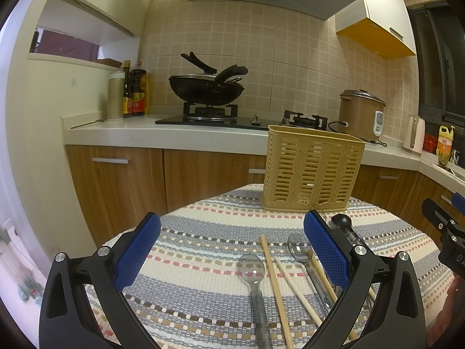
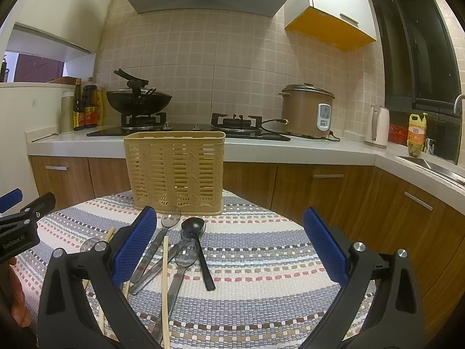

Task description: Organize utensils

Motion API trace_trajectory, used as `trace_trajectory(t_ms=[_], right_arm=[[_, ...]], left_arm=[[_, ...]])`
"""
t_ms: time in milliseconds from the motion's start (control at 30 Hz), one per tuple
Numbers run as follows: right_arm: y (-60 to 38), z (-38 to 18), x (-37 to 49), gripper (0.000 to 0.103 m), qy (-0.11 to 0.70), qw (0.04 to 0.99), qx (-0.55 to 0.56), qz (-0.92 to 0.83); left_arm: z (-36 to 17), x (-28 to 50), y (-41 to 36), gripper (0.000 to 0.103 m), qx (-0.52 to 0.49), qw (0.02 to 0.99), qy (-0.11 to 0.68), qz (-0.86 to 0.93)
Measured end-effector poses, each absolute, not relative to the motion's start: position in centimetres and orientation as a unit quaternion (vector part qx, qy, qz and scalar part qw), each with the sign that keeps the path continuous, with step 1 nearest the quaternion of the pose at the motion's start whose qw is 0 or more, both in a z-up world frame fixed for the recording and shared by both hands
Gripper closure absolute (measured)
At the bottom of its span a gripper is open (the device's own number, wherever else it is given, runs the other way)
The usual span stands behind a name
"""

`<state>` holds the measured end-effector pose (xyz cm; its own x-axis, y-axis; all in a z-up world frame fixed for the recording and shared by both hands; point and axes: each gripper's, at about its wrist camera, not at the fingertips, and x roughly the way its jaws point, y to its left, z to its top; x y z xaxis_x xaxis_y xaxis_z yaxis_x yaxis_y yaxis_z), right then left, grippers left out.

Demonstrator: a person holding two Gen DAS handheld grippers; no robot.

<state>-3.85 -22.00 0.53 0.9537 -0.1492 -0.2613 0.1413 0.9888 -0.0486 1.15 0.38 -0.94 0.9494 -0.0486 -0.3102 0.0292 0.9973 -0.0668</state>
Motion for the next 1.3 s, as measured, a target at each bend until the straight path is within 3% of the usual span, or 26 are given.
trace_trajectory(t_ms=[367,600,800,867,933,1100,1200,1300], right_arm=[[-22.3,0.5,-3.6,0.007,0.14,0.987,-0.011,-0.083],[-23.2,-0.5,-1.8,0.007,0.2,0.974,0.029,-0.101],[-22.9,-0.9,0.6,0.007,0.279,0.957,0.013,-0.077],[-23.2,-0.8,1.5,0.007,0.305,0.95,0.014,-0.065],[-23.9,-0.7,2.4,0.008,0.324,0.944,0.021,-0.058],[-25.2,-1.0,6.5,0.024,0.392,0.919,0.03,-0.014],[-26.2,-1.6,9.3,0.045,0.439,0.897,0.048,0.01],[-26.6,-1.9,11.4,0.055,0.465,0.883,0.063,0.037]], left_arm=[[-1.1,1.5,0.9,0.007,-0.037,0.985,0.166,-0.005],[-1.7,3.1,3.5,0.01,-0.091,0.972,0.218,0.002],[-2.1,5.7,4.2,0.022,-0.086,0.945,0.313,-0.04],[-2.5,6.4,3.9,0.033,-0.077,0.935,0.342,-0.061],[-3.0,7.0,3.8,0.033,-0.078,0.922,0.37,-0.087],[-4.0,8.3,2.9,0.037,-0.075,0.892,0.423,-0.138],[-5.0,9.6,2.4,0.04,-0.077,0.868,0.465,-0.16],[-5.6,10.6,1.8,0.048,-0.06,0.856,0.49,-0.153]])
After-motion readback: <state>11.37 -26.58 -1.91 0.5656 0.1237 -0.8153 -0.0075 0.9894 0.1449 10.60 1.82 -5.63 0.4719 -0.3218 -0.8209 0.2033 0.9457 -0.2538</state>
